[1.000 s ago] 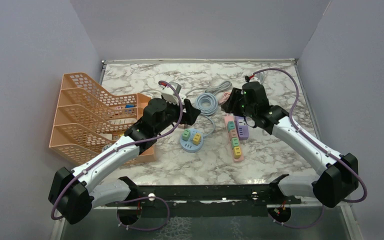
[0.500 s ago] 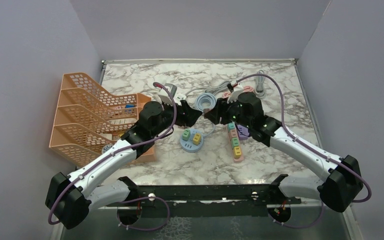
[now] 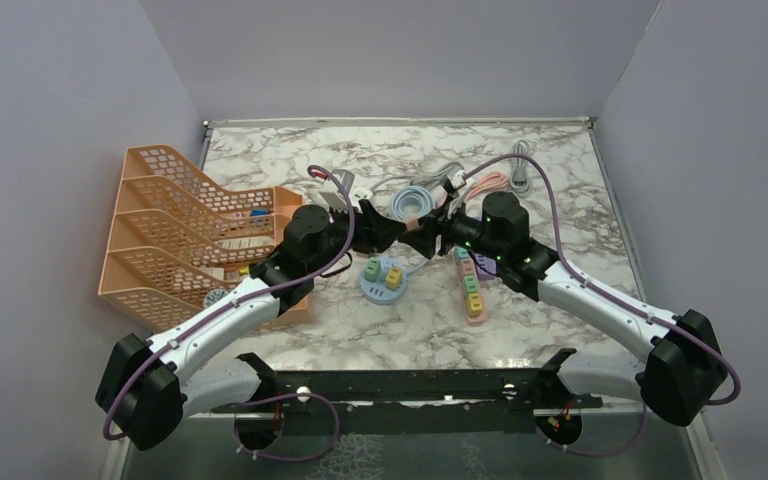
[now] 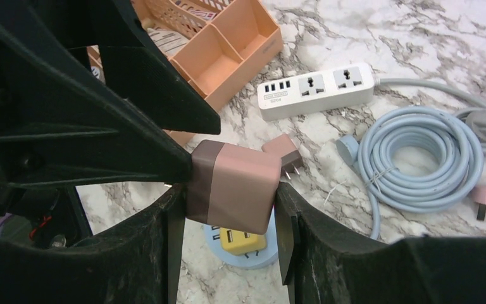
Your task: Insert the plug
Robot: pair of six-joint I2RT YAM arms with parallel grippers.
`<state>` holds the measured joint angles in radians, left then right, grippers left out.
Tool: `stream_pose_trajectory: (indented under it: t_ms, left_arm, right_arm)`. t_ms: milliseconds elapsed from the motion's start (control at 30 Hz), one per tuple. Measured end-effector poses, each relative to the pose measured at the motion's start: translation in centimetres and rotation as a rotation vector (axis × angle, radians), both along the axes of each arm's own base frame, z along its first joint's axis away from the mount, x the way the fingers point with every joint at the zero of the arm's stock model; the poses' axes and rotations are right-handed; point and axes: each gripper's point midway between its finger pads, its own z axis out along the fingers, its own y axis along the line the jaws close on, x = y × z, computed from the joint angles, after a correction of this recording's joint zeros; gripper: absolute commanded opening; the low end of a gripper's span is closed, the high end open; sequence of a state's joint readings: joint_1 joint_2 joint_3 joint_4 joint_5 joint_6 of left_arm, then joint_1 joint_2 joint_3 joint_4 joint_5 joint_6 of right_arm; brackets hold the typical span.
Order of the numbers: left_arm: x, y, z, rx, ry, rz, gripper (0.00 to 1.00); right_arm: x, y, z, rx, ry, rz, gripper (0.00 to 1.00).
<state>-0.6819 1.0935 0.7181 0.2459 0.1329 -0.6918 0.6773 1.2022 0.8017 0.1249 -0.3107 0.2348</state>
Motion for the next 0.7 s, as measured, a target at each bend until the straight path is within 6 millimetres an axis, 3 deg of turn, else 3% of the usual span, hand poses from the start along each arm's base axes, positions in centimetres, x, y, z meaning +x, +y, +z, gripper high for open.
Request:
stream_pose_trajectory:
  t_ms: [300,500,600,700]
  left_arm:
    - [-0.3,-1.0,-0.9,-0.03,0.049,-0.039,0.42]
    - [-0.8,-1.7,-0.8,-0.052,0.056,-0.083,0.21]
    - [-0.7,-1.8,-0.8,-0.053,0.055,-0.092,0.09]
    - [-0.7,-2.0,-0.8,-0.053,0.049,-0.1,0.06]
  right_arm:
    - [-0.8,0.2,0.1,-0.004,-0.083,0.072,0.34]
    - [-0.8,0.2,0.0,-0.005,-0.123,0.082,0.38]
    - [-0.7,0.1,0.0,-0.005,-0.135,0.08,0.49]
    - [-0.7,0.0,0.1,-0.004,-0.133,0.073,0.67]
